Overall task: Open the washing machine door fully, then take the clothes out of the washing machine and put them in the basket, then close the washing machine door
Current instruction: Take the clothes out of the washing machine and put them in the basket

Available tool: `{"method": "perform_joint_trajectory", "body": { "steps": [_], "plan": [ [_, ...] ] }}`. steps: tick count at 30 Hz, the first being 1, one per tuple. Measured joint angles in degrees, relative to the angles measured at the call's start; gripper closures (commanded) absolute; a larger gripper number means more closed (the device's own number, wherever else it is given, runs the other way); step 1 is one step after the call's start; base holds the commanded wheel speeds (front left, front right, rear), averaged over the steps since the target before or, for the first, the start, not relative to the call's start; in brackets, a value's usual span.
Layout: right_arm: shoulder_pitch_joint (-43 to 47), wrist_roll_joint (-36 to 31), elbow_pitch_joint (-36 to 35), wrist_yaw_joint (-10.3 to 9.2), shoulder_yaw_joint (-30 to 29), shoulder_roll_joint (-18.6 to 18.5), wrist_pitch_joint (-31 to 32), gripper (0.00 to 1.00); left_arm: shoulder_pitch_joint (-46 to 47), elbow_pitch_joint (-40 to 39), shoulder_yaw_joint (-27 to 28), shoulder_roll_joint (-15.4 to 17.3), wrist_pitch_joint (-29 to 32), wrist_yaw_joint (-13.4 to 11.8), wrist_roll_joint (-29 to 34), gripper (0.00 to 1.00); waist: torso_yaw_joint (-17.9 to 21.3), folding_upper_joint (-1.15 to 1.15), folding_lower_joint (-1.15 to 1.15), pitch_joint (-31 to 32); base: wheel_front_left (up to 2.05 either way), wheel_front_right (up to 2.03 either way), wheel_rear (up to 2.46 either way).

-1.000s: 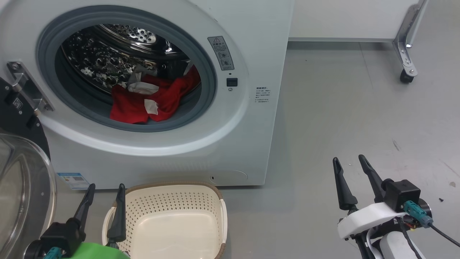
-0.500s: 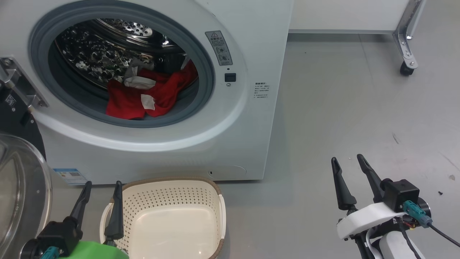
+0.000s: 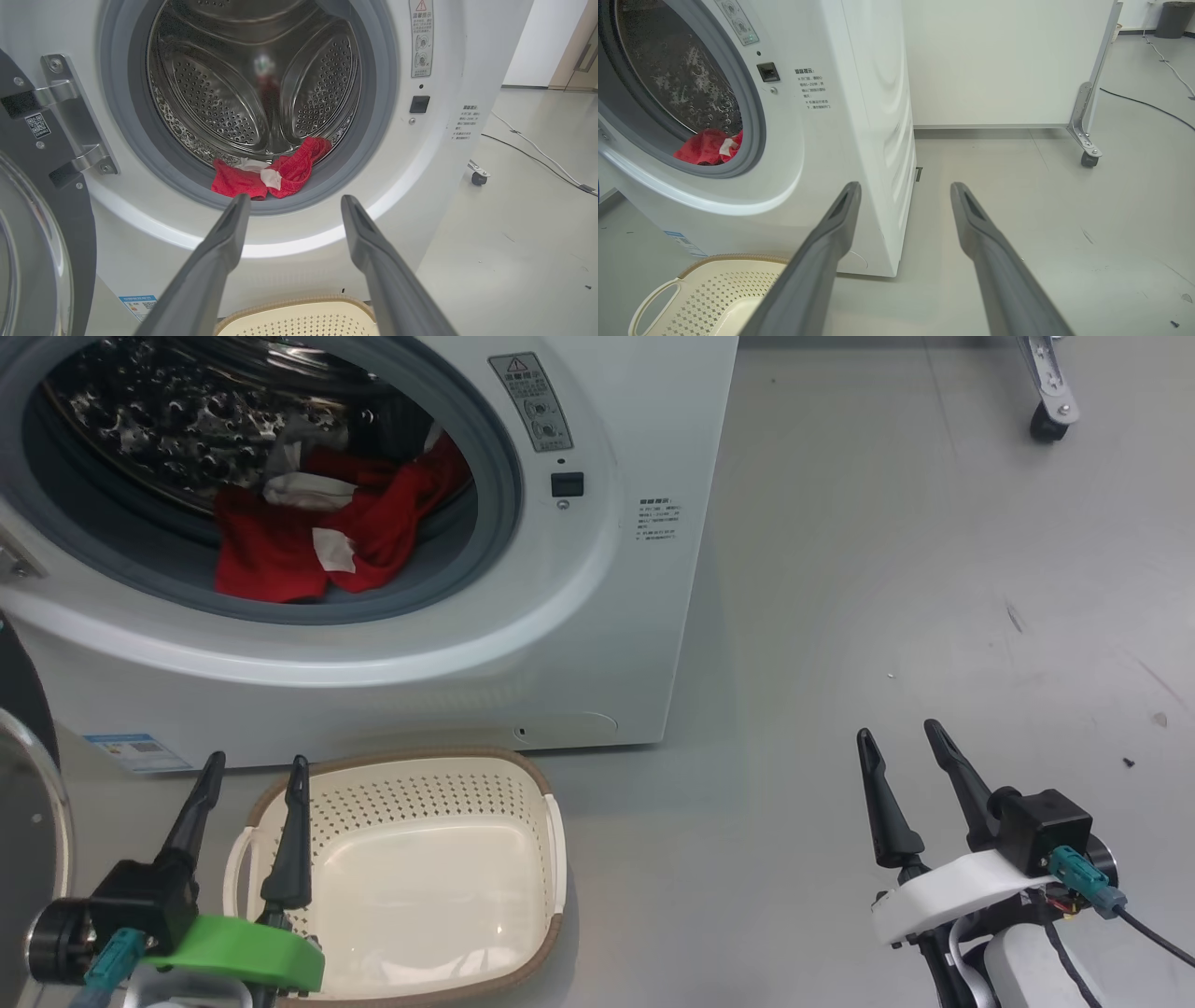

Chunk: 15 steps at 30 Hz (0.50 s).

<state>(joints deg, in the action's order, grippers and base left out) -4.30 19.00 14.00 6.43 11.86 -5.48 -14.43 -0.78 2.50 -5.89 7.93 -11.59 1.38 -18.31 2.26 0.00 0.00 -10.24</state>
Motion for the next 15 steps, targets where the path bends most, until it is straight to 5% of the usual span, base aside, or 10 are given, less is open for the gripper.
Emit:
{"method": "perform_joint_trajectory", "body": {
  "steps": [15],
  "plan": [
    [-3.2,0.0,-1.4,0.05,1.2,0.6,0.0,0.00,12.2,-0.7,1.9,4.1,6.9,-1.3,2.5,0.00,4.7,0.00,0.00,-9.3,0.00,0.00,0.00]
  ]
}}
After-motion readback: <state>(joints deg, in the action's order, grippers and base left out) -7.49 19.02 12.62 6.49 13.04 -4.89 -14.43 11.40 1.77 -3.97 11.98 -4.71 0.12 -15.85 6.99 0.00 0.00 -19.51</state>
